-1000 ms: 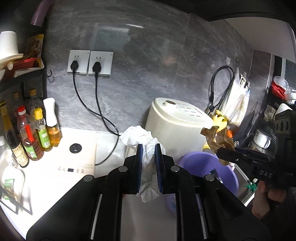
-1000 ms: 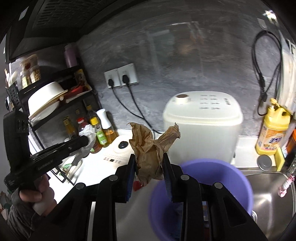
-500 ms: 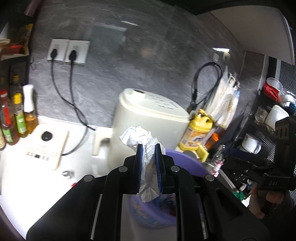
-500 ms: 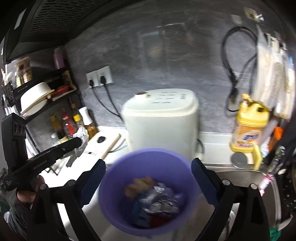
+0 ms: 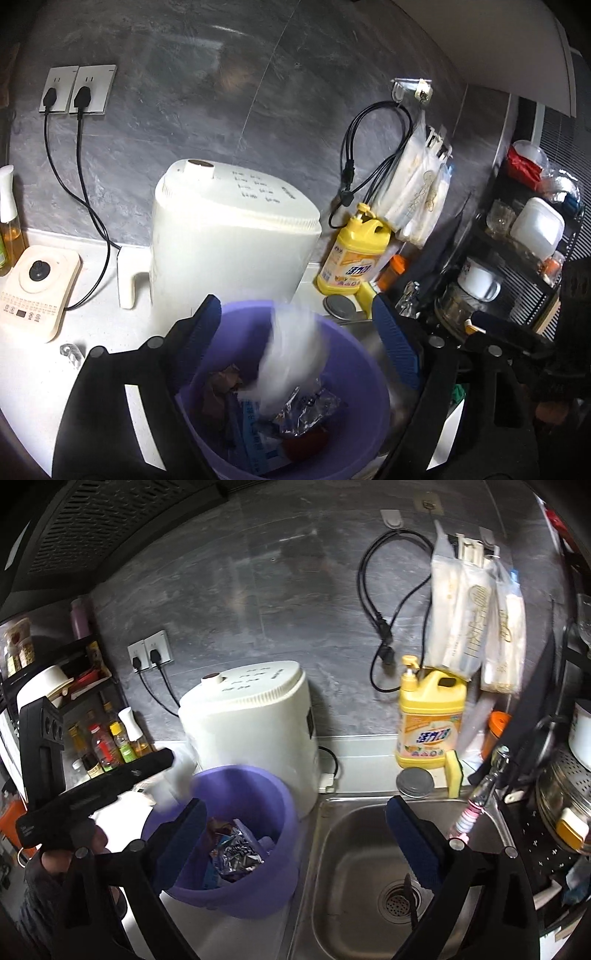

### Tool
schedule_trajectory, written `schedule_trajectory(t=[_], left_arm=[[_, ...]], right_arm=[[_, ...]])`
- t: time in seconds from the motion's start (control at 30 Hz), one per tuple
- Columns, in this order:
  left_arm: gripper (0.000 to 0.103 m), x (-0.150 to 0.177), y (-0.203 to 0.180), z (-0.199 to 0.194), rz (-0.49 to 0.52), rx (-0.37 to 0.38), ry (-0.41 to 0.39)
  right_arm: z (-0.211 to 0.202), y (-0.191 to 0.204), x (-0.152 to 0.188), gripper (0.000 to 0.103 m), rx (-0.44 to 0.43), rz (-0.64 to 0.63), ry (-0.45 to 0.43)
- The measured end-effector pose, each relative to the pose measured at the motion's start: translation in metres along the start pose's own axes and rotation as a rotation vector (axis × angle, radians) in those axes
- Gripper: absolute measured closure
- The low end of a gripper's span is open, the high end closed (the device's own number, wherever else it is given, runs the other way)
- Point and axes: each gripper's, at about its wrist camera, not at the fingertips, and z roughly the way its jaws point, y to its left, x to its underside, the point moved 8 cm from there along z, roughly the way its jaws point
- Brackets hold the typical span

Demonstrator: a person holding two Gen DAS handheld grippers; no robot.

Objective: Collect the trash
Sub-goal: 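Carry tissue and brown paper over the purple bucket and open both tools, then grasp the small red paper piece with the right tool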

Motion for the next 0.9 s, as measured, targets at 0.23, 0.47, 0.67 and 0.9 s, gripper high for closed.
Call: schedule_trajectory(t=[0.23,0.47,0.67,0.9], left_arm=[[0.006,-0.01,0.02,-0.011,0.029,-0.022,0.036],[0.006,-0.02,0.059,-0.036,0.035,-0.065,0.062],[0.006,-0.029,0.098,-0.058,0.047,-0.098,0.08],[0.006,-0.033,0.147,-0.08,0.051,-0.131,0.094]], right_arm=[[0.002,0.011,0.004,0.008,-0.003,0.058,-0.006],[0.015,0.048,0.007,0.008,-0.026,0.095,0.005],[0.024,0.088,0.007,0.008,-0.048,0.099,0.008],[0.037,0.145,0.011,0.008,-0.071,0.083,0.001]])
